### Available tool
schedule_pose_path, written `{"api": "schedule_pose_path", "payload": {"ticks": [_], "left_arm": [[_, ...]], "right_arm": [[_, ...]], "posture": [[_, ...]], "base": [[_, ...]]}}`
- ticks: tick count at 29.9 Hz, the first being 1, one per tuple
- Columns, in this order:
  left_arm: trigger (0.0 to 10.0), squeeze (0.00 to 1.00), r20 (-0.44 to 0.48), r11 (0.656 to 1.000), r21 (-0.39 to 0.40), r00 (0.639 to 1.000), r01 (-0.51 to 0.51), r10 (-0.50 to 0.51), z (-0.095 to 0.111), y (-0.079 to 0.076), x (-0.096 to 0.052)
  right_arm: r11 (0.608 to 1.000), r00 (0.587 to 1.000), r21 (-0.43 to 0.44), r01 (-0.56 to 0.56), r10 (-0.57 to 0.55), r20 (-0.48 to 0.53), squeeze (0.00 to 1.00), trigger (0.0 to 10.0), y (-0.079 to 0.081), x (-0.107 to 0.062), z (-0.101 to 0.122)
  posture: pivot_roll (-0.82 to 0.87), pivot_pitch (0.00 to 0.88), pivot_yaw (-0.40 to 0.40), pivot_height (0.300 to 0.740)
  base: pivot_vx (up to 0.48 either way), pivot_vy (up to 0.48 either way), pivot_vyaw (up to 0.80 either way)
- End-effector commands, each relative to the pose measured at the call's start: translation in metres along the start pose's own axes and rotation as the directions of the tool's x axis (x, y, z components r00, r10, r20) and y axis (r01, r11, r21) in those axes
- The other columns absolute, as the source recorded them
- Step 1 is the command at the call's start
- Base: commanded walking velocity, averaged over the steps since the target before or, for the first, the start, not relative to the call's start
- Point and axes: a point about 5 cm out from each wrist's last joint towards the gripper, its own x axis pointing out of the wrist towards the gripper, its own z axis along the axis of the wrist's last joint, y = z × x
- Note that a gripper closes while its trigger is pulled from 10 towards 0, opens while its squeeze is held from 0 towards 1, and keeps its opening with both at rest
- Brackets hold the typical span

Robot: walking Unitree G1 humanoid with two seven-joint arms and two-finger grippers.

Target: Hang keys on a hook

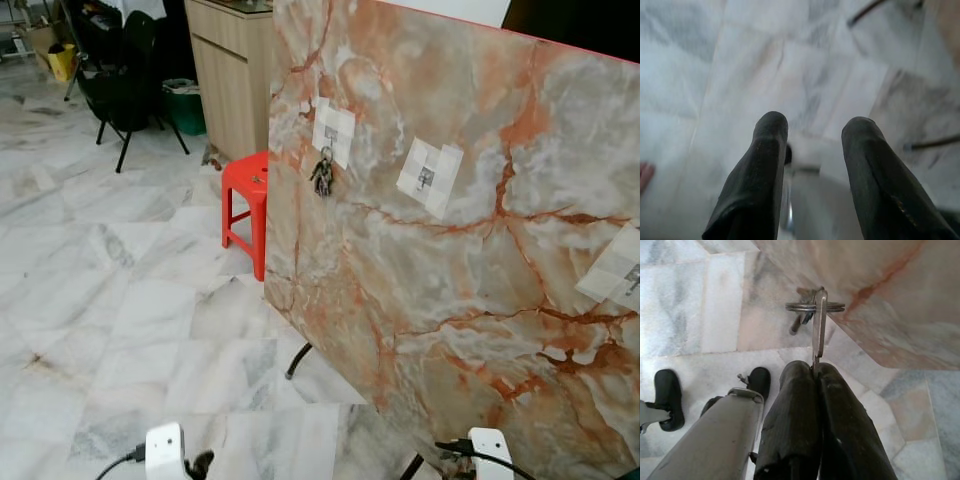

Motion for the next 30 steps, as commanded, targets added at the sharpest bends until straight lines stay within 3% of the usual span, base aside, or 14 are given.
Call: {"api": "schedule_pose_path", "payload": {"ticks": [1, 8, 18, 23, 27, 30], "left_arm": [[10.0, 0.0, -0.024, 1.0, 0.012, 1.0, -0.009, 0.009, -0.005, 0.0, 0.0], [10.0, 0.0, -0.064, 0.999, 0.005, 0.997, -0.039, 0.039, -0.014, 0.018, -0.005], [10.0, 0.0, -0.132, 0.996, 0.014, 0.987, -0.092, 0.093, -0.03, 0.057, -0.02], [10.0, 0.0, -0.135, 0.995, 0.016, 0.986, -0.097, 0.099, -0.031, 0.064, -0.022], [10.0, 0.0, -0.133, 0.994, 0.033, 0.985, -0.102, 0.106, -0.03, 0.065, -0.022], [10.0, 0.0, -0.137, 0.995, 0.038, 0.986, -0.094, 0.098, -0.032, 0.057, -0.02]], "right_arm": [[1.0, 1.0, 0.01, 0.023, -0.023, 0.005, 0.0, 10.0, -0.005, -0.001, -0.001], [1.0, 0.999, 0.003, 0.025, -0.025, 0.028, 0.0, 10.0, -0.003, 0.0, 0.003], [0.999, 0.997, 0.023, 0.038, -0.039, 0.069, 0.0, 10.0, 0.001, 0.0, 0.021], [0.998, 0.996, 0.041, 0.038, -0.041, 0.084, 0.0, 10.0, 0.005, 0.001, 0.03], [0.998, 0.994, 0.048, 0.04, -0.045, 0.096, 0.0, 10.0, 0.007, 0.001, 0.034], [0.995, 0.99, 0.088, 0.051, -0.062, 0.125, 0.0, 10.0, 0.007, 0.001, 0.04]], "posture": [[0.11, 0.0, -0.089, 0.74], [0.12, 0.0, -0.084, 0.74], [0.12, 0.0, -0.081, 0.74], [0.12, 0.0, -0.077, 0.74], [0.12, 0.0, -0.074, 0.74], [0.12, 0.0, -0.072, 0.74]], "base": [[0.0, 0.281, 0.0], [0.0, 0.34, 0.0], [0.0, 0.399, -0.08], [0.0, 0.48, -0.69], [0.0, 0.259, 0.0], [0.0, 0.0, 0.0]]}}
